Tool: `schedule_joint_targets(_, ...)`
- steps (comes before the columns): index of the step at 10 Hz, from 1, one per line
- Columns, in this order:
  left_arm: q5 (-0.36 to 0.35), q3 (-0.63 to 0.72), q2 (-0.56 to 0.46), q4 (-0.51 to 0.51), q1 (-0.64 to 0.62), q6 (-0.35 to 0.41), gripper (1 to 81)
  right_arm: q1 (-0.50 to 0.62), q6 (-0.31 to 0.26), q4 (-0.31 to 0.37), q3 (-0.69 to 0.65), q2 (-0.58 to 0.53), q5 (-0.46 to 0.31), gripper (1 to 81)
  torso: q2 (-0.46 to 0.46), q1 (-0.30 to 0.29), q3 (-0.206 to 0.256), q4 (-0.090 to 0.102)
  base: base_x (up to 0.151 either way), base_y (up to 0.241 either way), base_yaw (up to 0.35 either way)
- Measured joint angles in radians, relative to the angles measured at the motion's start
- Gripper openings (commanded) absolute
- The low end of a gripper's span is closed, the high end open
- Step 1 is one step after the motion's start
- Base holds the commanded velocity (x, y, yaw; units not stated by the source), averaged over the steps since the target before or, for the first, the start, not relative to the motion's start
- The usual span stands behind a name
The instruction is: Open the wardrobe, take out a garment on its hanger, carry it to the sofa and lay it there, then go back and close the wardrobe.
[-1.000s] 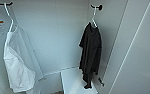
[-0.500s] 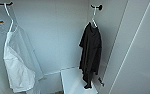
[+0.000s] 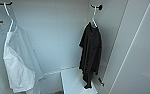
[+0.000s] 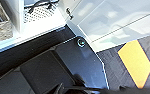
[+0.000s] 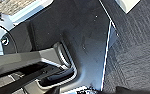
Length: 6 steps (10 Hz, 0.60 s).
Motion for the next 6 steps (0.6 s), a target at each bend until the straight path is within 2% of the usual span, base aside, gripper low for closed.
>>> schedule_joint_targets(3, 0.064, 0.154, -0.047, 0.000, -0.098, -0.003, 81.1, 0.004, 0.000, 0.003, 0.000, 0.003, 0.000, 81.1, 0.000, 0.000, 0.000, 0.000, 0.000, 0.000, 0.000)
schedule_joint_targets(6, 0.112, 0.252, -0.087, 0.000, -0.194, -0.005, 81.1, 0.004, 0.000, 0.003, 0.000, 0.003, 0.000, 81.1, 0.000, 0.000, 0.000, 0.000, 0.000, 0.000, 0.000)
